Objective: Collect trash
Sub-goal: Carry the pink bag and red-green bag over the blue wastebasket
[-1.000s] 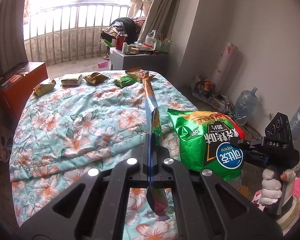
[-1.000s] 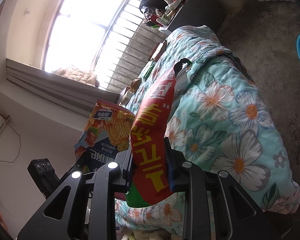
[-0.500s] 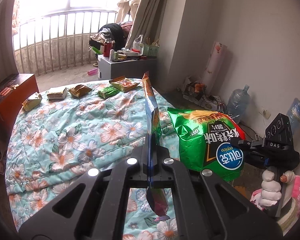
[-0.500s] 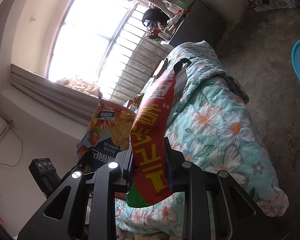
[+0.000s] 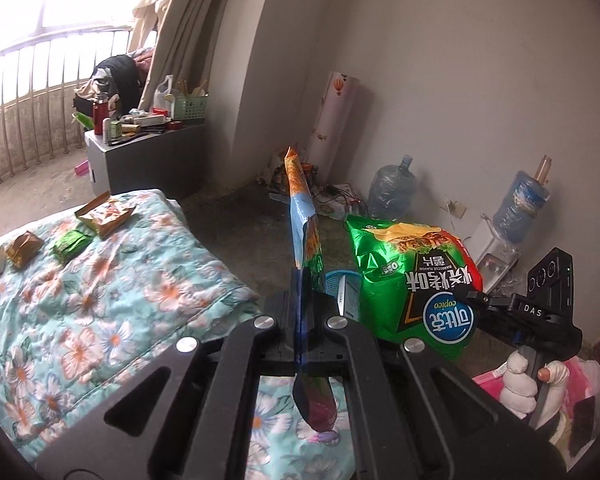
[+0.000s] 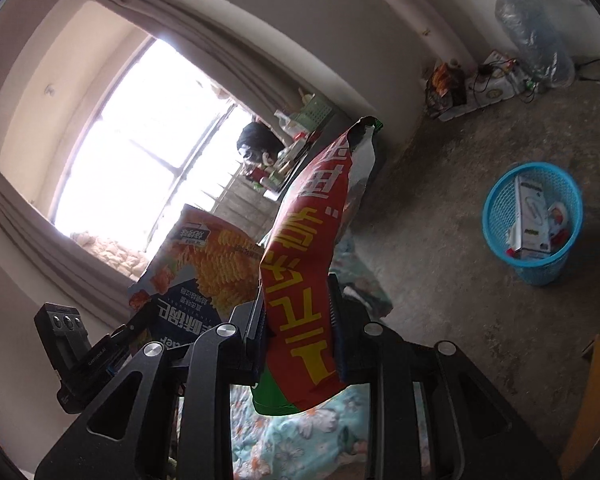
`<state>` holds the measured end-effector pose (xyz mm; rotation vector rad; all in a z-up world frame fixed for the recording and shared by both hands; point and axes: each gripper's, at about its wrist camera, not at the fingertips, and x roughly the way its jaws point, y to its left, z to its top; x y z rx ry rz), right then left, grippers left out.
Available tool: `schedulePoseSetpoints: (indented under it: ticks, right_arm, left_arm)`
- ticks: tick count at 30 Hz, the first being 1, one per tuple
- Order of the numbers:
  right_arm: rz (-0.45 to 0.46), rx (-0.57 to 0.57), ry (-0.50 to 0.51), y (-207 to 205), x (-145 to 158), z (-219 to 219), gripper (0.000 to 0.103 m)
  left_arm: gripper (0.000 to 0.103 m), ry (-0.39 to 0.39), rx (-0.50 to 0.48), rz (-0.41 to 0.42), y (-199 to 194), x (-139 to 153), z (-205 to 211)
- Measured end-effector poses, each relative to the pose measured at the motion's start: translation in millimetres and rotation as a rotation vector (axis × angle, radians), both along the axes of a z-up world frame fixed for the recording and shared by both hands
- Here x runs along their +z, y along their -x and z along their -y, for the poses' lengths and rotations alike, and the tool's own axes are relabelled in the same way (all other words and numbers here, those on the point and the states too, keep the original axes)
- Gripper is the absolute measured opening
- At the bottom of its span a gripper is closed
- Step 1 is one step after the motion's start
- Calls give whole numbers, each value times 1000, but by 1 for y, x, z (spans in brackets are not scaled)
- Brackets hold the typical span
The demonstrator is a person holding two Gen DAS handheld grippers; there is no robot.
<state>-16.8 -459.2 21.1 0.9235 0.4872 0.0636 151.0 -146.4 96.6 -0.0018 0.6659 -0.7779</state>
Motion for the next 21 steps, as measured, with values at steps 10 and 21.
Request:
schedulePoseSetpoints:
  ticks: [10, 21]
  right_arm:
    - [-217, -349, 219, 9, -33, 77, 26]
    - [-583, -398, 705, -109, -124, 114, 26]
  left_arm:
    - [0, -138, -174, -136, -49, -59, 145]
    - [0, -213, -202, -217, -90, -117, 217]
